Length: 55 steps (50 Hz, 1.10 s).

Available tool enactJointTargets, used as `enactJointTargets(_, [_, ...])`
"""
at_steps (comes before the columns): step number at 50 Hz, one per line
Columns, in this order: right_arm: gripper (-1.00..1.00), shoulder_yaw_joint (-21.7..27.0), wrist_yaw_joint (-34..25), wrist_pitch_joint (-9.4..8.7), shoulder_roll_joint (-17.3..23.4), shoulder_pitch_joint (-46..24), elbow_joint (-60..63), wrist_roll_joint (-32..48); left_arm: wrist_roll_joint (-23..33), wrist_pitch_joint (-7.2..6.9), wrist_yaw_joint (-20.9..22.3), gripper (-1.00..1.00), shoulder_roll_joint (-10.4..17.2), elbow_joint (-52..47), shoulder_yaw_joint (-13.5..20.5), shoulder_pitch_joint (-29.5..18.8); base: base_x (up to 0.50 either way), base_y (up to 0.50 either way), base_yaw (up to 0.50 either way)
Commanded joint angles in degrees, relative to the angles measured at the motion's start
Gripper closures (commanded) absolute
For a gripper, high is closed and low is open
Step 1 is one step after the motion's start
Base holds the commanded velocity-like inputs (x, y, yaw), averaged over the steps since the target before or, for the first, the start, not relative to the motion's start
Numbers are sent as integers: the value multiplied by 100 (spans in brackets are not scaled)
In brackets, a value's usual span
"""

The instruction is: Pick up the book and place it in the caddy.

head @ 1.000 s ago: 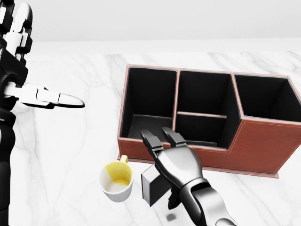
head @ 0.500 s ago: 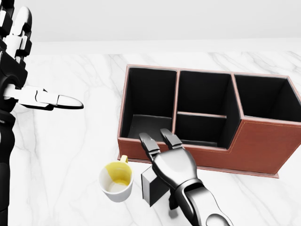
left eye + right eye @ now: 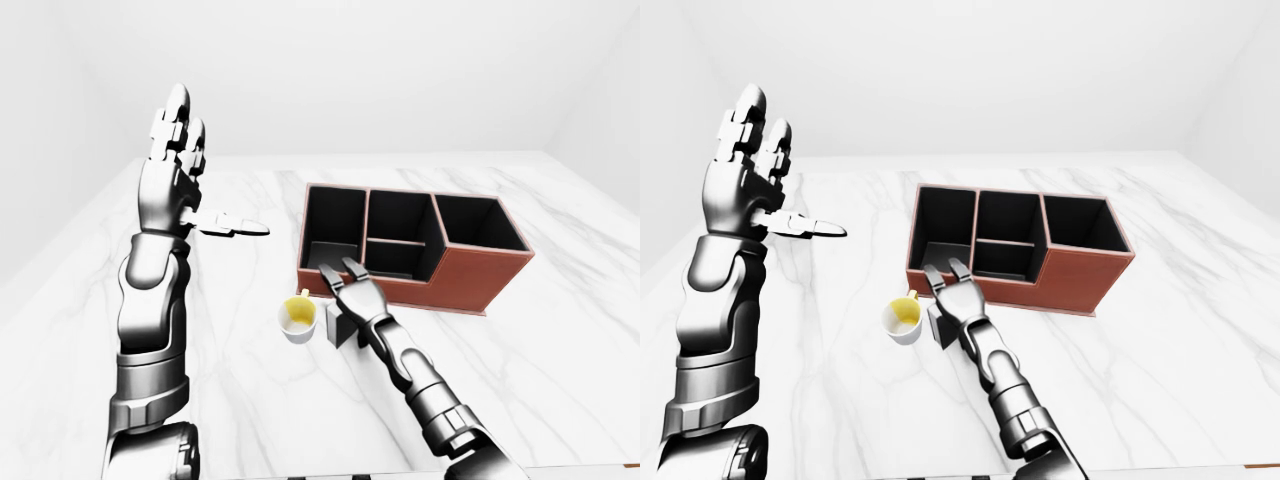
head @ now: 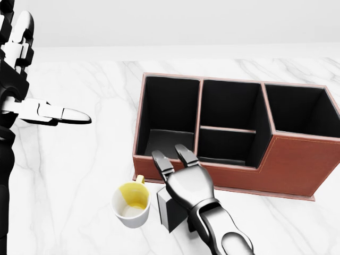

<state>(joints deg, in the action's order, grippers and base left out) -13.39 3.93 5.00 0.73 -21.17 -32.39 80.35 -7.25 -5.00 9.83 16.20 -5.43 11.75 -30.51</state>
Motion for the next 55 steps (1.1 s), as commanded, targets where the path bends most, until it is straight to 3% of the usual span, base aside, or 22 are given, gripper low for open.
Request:
enactJointTargets(1, [-93,22,533,0,-2,-466,-1127,223,-20,0,-4,-100,10,-5,11,21,0,0,0])
enactJointTargets(6, [-92,1,878,0,-9,-646,-1661,331,-11,0,-6,-100,3,-3,7,47,0,0,0])
enactJointTargets(13, [-91,13,916,0,17,-686,-1801,349,-1,0,-11,-100,-2,33,5,51,0,0,0])
enactJointTargets(16, [74,11,924,0,35,-626,-1764,350,11,0,-19,-100,-11,40,-8,45,0,0,0])
enactJointTargets(18, [100,30,840,0,47,-589,-1662,330,17,0,-20,-100,-15,33,-12,48,0,0,0])
enactJointTargets(55, [100,118,625,0,139,-460,-1227,167,46,0,-28,-100,-32,-12,-22,48,0,0,0])
